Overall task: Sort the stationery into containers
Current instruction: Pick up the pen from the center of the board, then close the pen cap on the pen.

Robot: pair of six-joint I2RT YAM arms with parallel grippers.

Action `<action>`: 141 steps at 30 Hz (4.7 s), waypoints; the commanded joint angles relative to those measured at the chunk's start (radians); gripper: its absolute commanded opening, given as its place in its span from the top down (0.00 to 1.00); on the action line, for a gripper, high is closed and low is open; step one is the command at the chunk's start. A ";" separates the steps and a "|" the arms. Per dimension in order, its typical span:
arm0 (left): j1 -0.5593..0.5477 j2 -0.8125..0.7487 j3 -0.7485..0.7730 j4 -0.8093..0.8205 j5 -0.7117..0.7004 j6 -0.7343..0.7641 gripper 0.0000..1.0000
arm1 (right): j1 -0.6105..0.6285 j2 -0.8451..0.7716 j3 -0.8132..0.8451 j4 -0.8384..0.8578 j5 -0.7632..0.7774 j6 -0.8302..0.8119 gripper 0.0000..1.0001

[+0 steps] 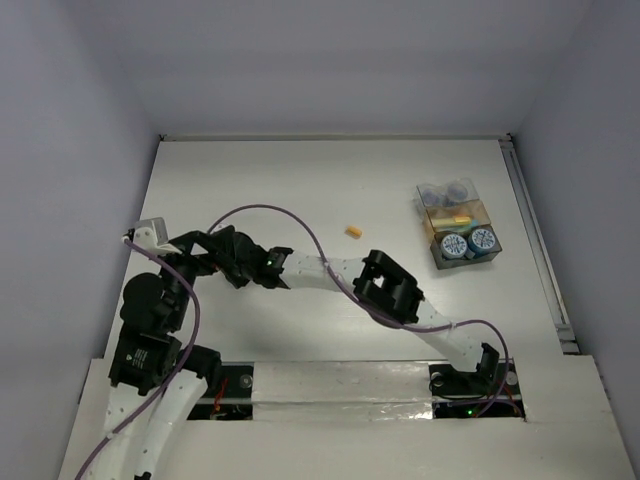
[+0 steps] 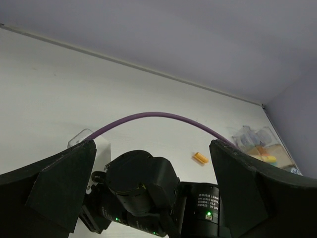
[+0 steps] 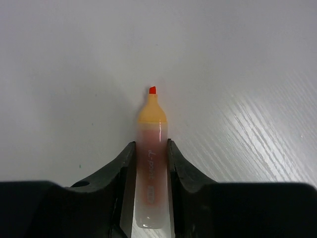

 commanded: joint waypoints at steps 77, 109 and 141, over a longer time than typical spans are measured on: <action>0.004 0.244 -0.045 0.120 0.437 0.020 1.00 | -0.155 -1.104 -1.121 0.762 -0.156 0.631 0.51; 0.004 0.201 -0.048 0.121 0.466 0.034 1.00 | -0.515 -0.760 -1.138 0.374 -0.203 0.522 0.06; 0.004 0.194 -0.044 0.114 0.454 0.038 1.00 | -0.577 -0.504 -0.739 0.098 0.021 0.321 0.15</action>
